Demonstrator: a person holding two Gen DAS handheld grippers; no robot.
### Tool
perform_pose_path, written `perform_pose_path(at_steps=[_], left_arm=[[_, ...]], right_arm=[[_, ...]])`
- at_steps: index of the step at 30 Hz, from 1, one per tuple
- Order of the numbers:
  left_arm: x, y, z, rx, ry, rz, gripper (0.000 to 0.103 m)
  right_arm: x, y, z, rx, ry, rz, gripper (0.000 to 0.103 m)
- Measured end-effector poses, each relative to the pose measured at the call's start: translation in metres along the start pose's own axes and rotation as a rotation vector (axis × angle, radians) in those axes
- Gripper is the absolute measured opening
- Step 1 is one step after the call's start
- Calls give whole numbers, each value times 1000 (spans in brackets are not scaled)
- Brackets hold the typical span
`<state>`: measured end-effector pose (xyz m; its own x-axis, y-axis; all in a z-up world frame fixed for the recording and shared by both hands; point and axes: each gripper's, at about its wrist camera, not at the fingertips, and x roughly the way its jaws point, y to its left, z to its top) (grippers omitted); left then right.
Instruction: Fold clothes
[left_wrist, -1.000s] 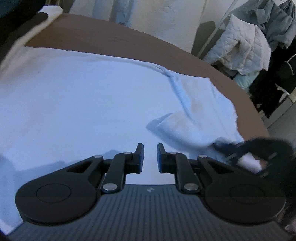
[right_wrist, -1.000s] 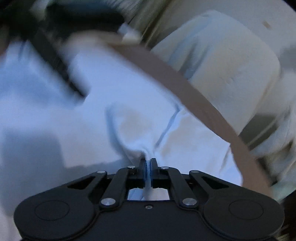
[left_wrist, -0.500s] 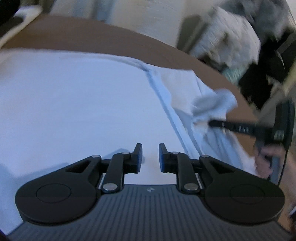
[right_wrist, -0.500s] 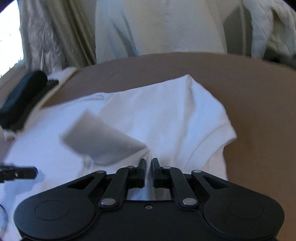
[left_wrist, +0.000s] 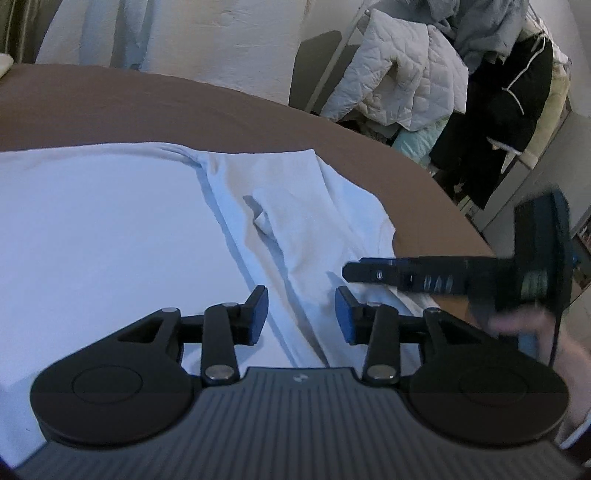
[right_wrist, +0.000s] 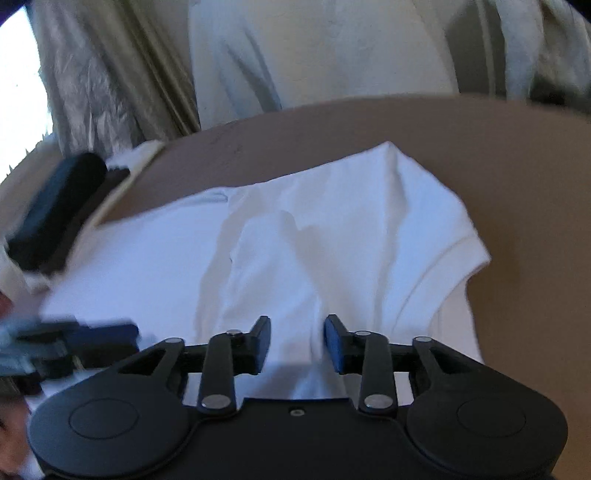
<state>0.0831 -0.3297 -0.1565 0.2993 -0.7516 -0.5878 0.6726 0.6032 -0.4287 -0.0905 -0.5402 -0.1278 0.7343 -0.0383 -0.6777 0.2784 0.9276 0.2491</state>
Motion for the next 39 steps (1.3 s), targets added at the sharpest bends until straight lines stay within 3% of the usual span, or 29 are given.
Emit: perform_pose_path(at_steps=[1,3,6,7,12,15,17,20,22,24,26,27,28,30,31,35,39], left_arm=[[1,0,0,-6,0,6,40],[1,2,0,-11,3,24,40],[-3,7,-3,-36,2,33,40],[-3,10,-4,-50,1,30,40],[0,12,-7,-69,-5,43,40],[3,15,-11,-94,1,28,43],[6,14,-15,-109,4,18,55],[14,10,-15,-95,27,45,63],[16,8,-12,-99,18,52,68],[17,6,-9,-119,-27,32,72],[19,5,-8,-156,-75,20,80],[24,4,-8,-172,-63,37,80],[28,3,-9,-185,-49,56,78],[32,3,-15,-179,-5,117,59],[33,3,-19,-176,17,148,46],[12,22,-39,-299,-9,155,40],[-3,33,-47,-300,0,200,38]], right_arm=[[-3,7,-6,-58,-28,3,5],[-13,21,-19,-135,-84,39,5],[-25,52,-43,-326,-164,17,5],[-26,65,-53,-404,-167,-3,5],[-25,100,-85,-548,-41,137,10],[-25,103,-98,-477,21,266,10],[-27,109,-103,-473,42,269,10],[-41,100,-97,-369,-7,211,12],[-51,94,-94,-299,-40,173,27],[-60,88,-90,-229,-72,135,34],[-70,81,-87,-160,-104,97,34],[-75,78,-85,-125,-120,78,36],[-80,74,-86,-83,-139,66,37],[-93,69,-106,13,-158,93,37],[-95,72,-108,2,-145,78,37],[-103,89,-110,-129,-125,-30,38],[-99,98,-94,-204,-139,-55,45]])
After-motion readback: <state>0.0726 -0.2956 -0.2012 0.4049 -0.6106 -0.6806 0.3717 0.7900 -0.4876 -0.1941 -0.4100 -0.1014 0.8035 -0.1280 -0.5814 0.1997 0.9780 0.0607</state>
